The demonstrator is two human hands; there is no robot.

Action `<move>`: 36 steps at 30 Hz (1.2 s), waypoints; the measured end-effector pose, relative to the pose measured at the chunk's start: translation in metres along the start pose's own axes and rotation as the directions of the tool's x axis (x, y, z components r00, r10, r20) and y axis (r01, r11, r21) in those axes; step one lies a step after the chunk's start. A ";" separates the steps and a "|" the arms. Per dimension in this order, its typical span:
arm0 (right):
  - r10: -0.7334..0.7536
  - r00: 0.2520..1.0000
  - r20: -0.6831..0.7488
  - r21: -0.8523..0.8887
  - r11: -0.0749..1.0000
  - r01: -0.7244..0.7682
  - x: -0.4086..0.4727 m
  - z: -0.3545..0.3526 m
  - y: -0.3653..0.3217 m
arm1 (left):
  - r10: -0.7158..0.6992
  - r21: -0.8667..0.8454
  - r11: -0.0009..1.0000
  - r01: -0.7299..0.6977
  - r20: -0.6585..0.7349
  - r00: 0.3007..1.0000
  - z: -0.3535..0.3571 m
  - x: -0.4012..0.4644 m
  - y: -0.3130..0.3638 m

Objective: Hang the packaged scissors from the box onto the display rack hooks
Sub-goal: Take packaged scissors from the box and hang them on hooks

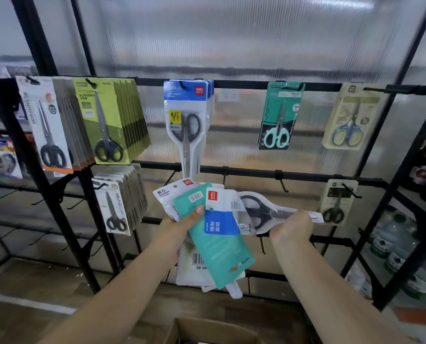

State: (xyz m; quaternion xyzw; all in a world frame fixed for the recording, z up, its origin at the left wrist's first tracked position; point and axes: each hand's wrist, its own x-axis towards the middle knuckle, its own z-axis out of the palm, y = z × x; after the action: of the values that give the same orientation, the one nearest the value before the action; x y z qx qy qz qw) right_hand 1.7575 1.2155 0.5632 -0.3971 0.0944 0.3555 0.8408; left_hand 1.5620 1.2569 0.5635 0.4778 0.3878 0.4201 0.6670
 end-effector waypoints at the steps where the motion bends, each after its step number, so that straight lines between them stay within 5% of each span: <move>1: -0.009 1.000 0.015 -0.008 1.000 0.009 -0.002 0.001 0.000 | -0.009 0.004 1.000 0.009 -0.007 1.000 0.001 -0.001 0.000; 8: 0.075 0.997 0.009 -0.167 0.983 -0.073 -0.005 0.002 0.000 | 0.023 0.055 0.998 -0.018 -0.100 0.995 -0.001 0.004 -0.003; 10: 0.105 0.989 -0.101 -0.252 0.959 -0.128 -0.004 0.003 -0.002 | 0.070 0.069 0.996 -0.063 -0.101 0.992 -0.006 0.006 0.002; 12: -0.036 0.988 -0.153 -0.585 0.809 -0.061 -0.001 0.001 0.003 | 0.121 0.102 0.988 -0.114 -0.069 0.990 -0.010 0.007 0.008; 13: -0.137 0.974 -0.180 -0.579 0.816 0.008 0.003 -0.001 0.006 | 0.141 0.112 0.985 -0.134 -0.055 0.988 -0.012 0.008 0.011; 14: -0.159 0.973 -0.168 -0.663 0.748 0.008 0.001 0.000 0.010 | 0.156 0.118 0.982 -0.149 -0.048 0.987 -0.013 0.008 0.013; 17: -0.220 0.973 0.064 -0.959 0.258 0.121 -0.006 0.006 0.017 | 0.182 0.123 0.977 -0.175 -0.048 0.982 -0.016 0.008 0.019; 21: -0.012 0.896 0.443 -0.875 -0.225 0.430 -0.011 0.017 0.019 | 0.222 0.111 0.971 -0.212 -0.088 0.971 -0.022 0.012 0.027; 23: 0.116 0.854 0.506 -0.784 -0.351 0.512 -0.009 0.019 0.022 | 0.235 0.110 0.969 -0.223 -0.112 0.965 -0.026 0.013 0.029; 25: 0.099 0.834 0.542 -0.781 -0.305 0.544 -0.012 0.023 0.024 | 0.246 0.119 0.965 -0.233 -0.106 0.963 -0.029 0.014 0.032; 30: 0.207 0.630 0.749 -0.661 0.301 0.687 -0.042 0.045 0.024 | 0.254 0.148 0.957 -0.248 -0.028 0.967 -0.037 0.013 0.034; 33: 0.333 0.537 0.775 -0.628 0.311 0.714 -0.050 0.059 0.036 | 0.253 0.092 0.963 -0.251 -0.010 0.967 -0.044 0.015 0.037; 36: 0.301 0.565 0.768 -0.631 0.213 0.746 -0.049 0.071 0.046 | 0.241 0.050 0.969 -0.243 0.042 0.970 -0.052 0.019 0.044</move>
State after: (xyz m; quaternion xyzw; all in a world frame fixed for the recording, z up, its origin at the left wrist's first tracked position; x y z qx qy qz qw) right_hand 1.6824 1.2618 0.6041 -0.6262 -0.5863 0.3147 0.4063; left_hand 1.5128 1.2993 0.5912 0.5469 0.3264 0.4789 0.6042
